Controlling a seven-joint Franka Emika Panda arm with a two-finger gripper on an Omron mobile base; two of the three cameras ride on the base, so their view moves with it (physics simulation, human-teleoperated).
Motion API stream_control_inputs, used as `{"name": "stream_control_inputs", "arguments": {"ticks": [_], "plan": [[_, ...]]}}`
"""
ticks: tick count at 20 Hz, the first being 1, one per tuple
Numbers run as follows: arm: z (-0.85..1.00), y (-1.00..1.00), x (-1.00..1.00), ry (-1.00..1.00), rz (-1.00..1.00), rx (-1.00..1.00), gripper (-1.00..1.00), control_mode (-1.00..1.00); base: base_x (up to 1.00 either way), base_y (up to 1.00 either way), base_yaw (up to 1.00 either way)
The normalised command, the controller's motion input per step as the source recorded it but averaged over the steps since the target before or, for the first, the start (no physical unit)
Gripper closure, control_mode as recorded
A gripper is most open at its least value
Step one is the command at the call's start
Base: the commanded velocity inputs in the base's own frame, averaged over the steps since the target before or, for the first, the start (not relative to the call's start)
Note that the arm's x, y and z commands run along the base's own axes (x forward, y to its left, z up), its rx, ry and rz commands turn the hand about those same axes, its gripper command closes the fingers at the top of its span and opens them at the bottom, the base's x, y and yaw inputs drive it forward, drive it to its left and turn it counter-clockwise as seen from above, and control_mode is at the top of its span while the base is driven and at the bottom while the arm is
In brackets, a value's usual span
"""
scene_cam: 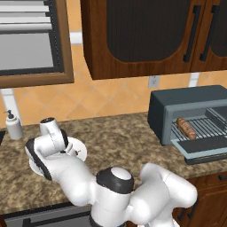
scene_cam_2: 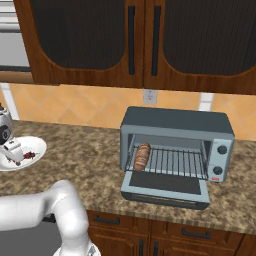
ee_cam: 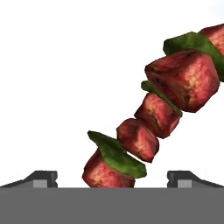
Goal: Pick up the kebab skewer and baguette bread, and place them inside the toaster oven. Close the toaster oven door and start by setting the timer.
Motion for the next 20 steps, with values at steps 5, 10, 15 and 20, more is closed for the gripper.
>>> {"name": "stream_control_inputs", "arguments": {"ticks": [5, 10, 15, 20], "plan": [[-0.28, -0.07, 0.0, -0.05, -0.08, 0.0, -1.0, -1.0, 0.0, 0.0, 0.0], [-0.26, -0.18, 0.02, -0.05, -0.04, 0.0, 1.0, -1.0, 0.0, 0.0, 0.0], [-0.24, -0.37, 0.12, -0.03, 0.0, 0.0, 1.0, -1.0, 0.0, 0.0, 0.0], [-0.16, -0.43, 0.14, 0.0, 0.0, 0.0, 1.0, -1.0, 0.0, 0.0, 0.0]]}}
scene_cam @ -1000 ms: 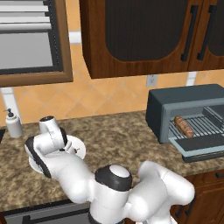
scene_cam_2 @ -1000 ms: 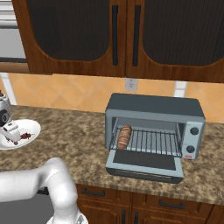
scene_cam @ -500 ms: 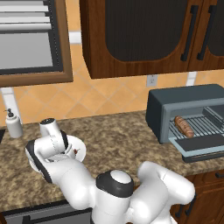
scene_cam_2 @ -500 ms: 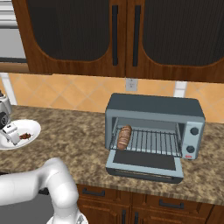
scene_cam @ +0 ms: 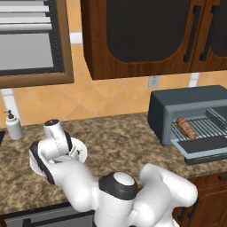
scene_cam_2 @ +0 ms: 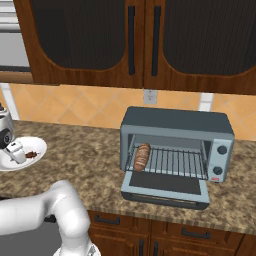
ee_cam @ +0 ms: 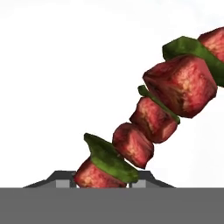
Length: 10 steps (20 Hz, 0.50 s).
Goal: Pick up the kebab skewer and baguette bread, and place them inside the toaster oven. Close the toaster oven door and start by setting the timer.
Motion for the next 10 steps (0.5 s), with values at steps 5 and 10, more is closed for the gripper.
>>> {"name": "stream_control_inputs", "arguments": {"ticks": [5, 10], "plan": [[0.5, -0.4, -0.28, 0.0, 0.03, 0.03, 1.0, -1.0, 0.0, 0.0, 0.0], [0.91, -0.89, -0.94, -0.01, 0.13, 0.11, 1.0, -1.0, 0.0, 0.0, 0.0]]}}
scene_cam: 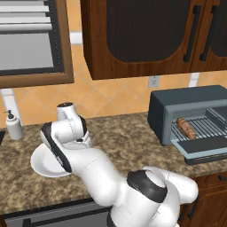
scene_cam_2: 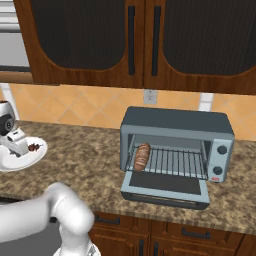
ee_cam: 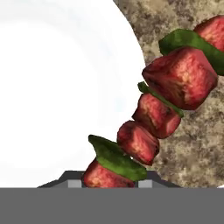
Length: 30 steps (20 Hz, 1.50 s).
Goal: Pick up the kebab skewer and baguette bread, and place them inside the toaster oven. Close the toaster oven door and start by setting the timer.
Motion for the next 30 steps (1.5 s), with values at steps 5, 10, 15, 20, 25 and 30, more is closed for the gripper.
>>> {"name": "stream_control_inputs", "arguments": {"ticks": [5, 10, 15, 20, 25, 30], "plan": [[0.63, -1.0, -0.75, -0.03, 0.17, 0.06, 1.0, -1.0, 0.0, 0.0, 0.0], [0.46, -1.0, -0.59, -0.05, 0.2, 0.0, 1.0, -1.0, 0.0, 0.0, 0.0], [0.4, -1.0, -0.32, 0.0, 0.11, 0.0, 1.0, -1.0, 0.0, 0.0, 0.0], [0.43, -1.0, -0.18, -0.01, 0.08, 0.0, 1.0, -1.0, 0.0, 0.0, 0.0], [0.13, -1.0, -0.01, 0.0, 0.04, 0.0, 1.0, -1.0, 0.0, 0.0, 0.0], [0.04, -1.0, 0.0, 0.0, 0.05, 0.0, 1.0, -1.0, 0.0, 0.0, 0.0]]}}
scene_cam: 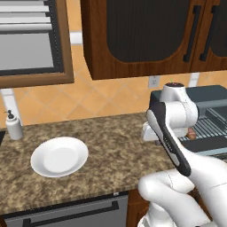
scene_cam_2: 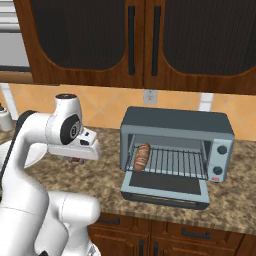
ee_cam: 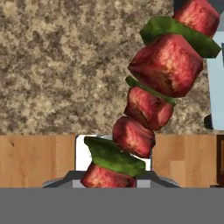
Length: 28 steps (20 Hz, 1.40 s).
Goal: Pick up the kebab skewer and baguette bread, and place them inside the toaster oven. Close the toaster oven door and start by setting the timer.
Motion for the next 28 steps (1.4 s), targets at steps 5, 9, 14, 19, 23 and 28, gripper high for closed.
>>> {"name": "stream_control_inputs", "arguments": {"ticks": [5, 9, 14, 19, 23, 28], "plan": [[0.0, -1.0, 0.06, 0.0, 0.13, 0.0, 1.0, -1.0, 0.0, 0.0, 0.0], [0.0, -1.0, 0.14, 0.0, 0.14, 0.0, 1.0, -1.0, 0.0, 0.0, 0.0], [0.12, -1.0, 0.3, 0.0, 0.12, 0.0, 1.0, -1.0, 0.0, 0.0, 0.0], [0.0, -1.0, 0.5, 0.0, 0.07, 0.03, 1.0, -1.0, 0.0, 0.0, 0.0], [-0.16, -0.81, 0.55, 0.0, 0.02, 0.01, 1.0, -1.0, 0.0, 0.0, 0.0], [-0.35, -0.47, 0.23, -0.04, 0.01, 0.03, 1.0, -1.0, 0.0, 0.0, 0.0]]}}
